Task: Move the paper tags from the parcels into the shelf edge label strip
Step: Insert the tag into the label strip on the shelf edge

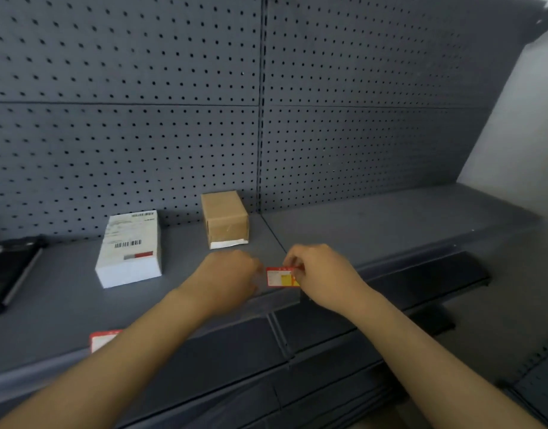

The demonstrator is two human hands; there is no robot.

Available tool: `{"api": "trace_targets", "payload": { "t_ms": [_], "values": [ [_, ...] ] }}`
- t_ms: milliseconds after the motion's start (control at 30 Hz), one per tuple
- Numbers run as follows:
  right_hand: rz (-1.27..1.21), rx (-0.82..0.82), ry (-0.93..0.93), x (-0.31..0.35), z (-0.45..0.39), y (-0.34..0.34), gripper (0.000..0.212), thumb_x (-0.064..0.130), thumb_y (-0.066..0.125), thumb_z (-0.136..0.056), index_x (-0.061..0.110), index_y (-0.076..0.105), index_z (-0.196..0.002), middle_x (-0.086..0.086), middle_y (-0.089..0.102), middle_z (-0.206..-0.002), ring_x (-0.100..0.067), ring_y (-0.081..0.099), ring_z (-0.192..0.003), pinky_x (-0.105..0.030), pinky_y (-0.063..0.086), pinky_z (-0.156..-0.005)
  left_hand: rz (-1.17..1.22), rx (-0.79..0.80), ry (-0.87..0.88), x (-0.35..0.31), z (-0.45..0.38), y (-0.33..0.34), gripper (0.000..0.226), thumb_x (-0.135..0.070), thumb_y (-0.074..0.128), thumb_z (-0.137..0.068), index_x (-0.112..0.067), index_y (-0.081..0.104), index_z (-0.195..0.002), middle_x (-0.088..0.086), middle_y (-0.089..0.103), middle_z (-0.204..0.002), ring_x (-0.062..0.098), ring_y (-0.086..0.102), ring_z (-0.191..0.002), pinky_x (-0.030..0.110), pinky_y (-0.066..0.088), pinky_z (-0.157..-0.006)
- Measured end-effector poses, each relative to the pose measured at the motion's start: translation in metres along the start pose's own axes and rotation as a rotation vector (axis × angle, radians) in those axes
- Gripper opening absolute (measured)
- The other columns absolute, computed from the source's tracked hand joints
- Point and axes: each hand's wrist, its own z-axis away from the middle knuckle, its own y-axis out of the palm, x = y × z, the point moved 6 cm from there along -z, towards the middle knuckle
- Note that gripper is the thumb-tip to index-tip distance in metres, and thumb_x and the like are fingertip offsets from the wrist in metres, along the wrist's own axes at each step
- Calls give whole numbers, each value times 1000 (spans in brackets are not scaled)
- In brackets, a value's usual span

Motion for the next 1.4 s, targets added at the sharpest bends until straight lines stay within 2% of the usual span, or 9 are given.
{"api": "trace_targets", "payload": {
  "t_ms": [200, 300, 567, 767, 933, 1100, 1233, 1400],
  "values": [
    [-60, 76, -111, -14, -8, 3, 16, 13, 56, -90, 21, 63, -102, -3, 68, -104, -19, 64, -87, -41, 56, -74, 38, 18, -172, -9, 1, 7, 27, -24, 51, -91, -23, 61, -115, 1, 63, -118, 25, 61, -104, 36, 51, -87],
    [-110, 109, -138, -24, -12, 6, 15, 12, 56, -90, 21, 64, -98, -1, 68, -101, -18, 64, -81, -41, 56, -71, 53, 27, -246, -12, 4, 17, 24, -24, 48, -92, -21, 62, -111, 2, 63, -117, 25, 61, -103, 36, 51, -86],
    [-266, 218, -190, -30, -29, 36, 14, 7, 58, -88, 20, 60, -91, 1, 64, -92, -15, 61, -81, -39, 56, -74, 122, 56, -395, -9, 21, 58, 25, -22, 45, -95, -17, 65, -109, 7, 65, -116, 26, 63, -100, 34, 50, -84],
    [-339, 238, -242, -20, -40, 51, 15, 5, 60, -88, 20, 58, -88, 5, 61, -83, -11, 60, -76, -30, 54, -70, 114, -12, -410, -6, 21, 64, 29, -15, 47, -95, -21, 63, -118, 4, 64, -120, 26, 64, -102, 36, 54, -86],
    [-377, 205, -238, -16, -44, 55, 7, 8, 62, -88, 14, 62, -92, 2, 65, -85, -4, 60, -72, -16, 48, -58, 172, -72, -404, -7, 20, 66, 38, -12, 48, -93, -30, 58, -125, 2, 66, -119, 25, 65, -100, 37, 55, -84],
    [-423, 206, -240, -12, -47, 59, 8, 7, 63, -88, 14, 61, -91, -1, 66, -87, -10, 63, -76, -24, 54, -64, 105, 18, -425, -10, 24, 84, 27, -12, 47, -92, -19, 64, -112, 7, 66, -115, 27, 63, -101, 36, 52, -85],
    [-433, 198, -240, -14, -51, 61, 9, 8, 63, -88, 15, 61, -91, -1, 67, -88, -12, 64, -79, -33, 58, -70, 52, -32, -415, -12, 29, 86, 30, -11, 50, -91, -20, 59, -118, 3, 62, -121, 23, 61, -106, 33, 48, -89],
    [-436, 196, -248, -14, -53, 64, 8, 9, 65, -88, 14, 62, -93, -2, 69, -87, -11, 65, -77, -31, 58, -69, 31, -123, -395, -11, 28, 77, 39, -9, 52, -91, -21, 54, -128, 2, 58, -127, 21, 57, -111, 31, 46, -90]
  ]
}}
